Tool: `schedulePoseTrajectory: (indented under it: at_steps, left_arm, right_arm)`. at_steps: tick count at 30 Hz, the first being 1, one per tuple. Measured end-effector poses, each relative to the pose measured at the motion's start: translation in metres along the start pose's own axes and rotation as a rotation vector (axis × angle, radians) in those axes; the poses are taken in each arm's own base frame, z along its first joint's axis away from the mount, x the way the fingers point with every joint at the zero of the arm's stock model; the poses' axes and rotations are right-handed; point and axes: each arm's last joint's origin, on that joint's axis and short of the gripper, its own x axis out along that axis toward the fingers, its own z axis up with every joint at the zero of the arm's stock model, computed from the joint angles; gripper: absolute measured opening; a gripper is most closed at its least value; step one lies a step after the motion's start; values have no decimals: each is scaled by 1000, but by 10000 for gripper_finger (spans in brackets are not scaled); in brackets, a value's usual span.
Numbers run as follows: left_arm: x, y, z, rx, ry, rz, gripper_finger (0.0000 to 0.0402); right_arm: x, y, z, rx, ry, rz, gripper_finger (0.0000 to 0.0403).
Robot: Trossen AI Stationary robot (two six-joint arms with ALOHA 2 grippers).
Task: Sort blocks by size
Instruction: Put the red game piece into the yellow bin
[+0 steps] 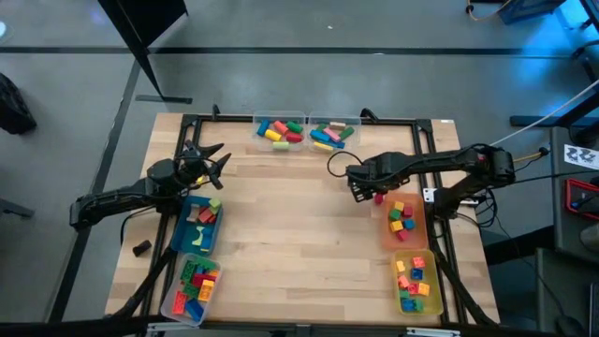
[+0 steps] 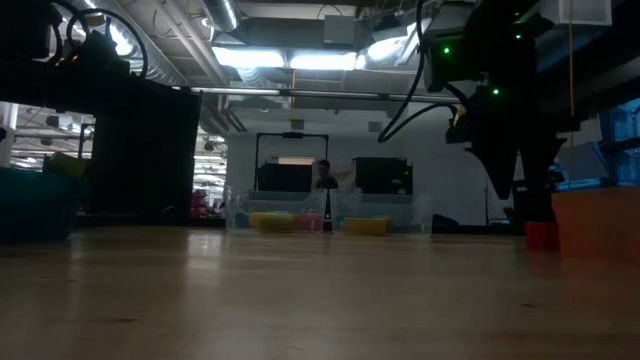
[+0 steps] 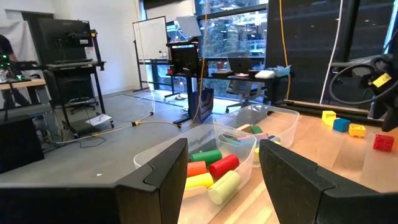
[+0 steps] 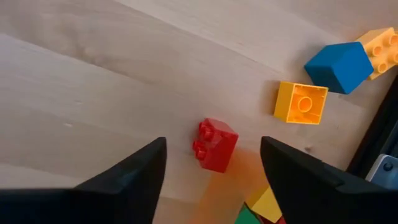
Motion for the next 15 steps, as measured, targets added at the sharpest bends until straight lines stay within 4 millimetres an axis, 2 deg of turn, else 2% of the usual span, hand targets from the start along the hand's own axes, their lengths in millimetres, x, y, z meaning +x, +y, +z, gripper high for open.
schedulePoseTrajectory:
  at_steps: [4,15]
  left_arm:
    - [0,0,0,0,0,0,184]
    - [0,0,0,0,0,0,184]
  right_arm:
    - [0,0,0,-2,1,0,273]
    - [0,0,-3,-12,15,-9,275]
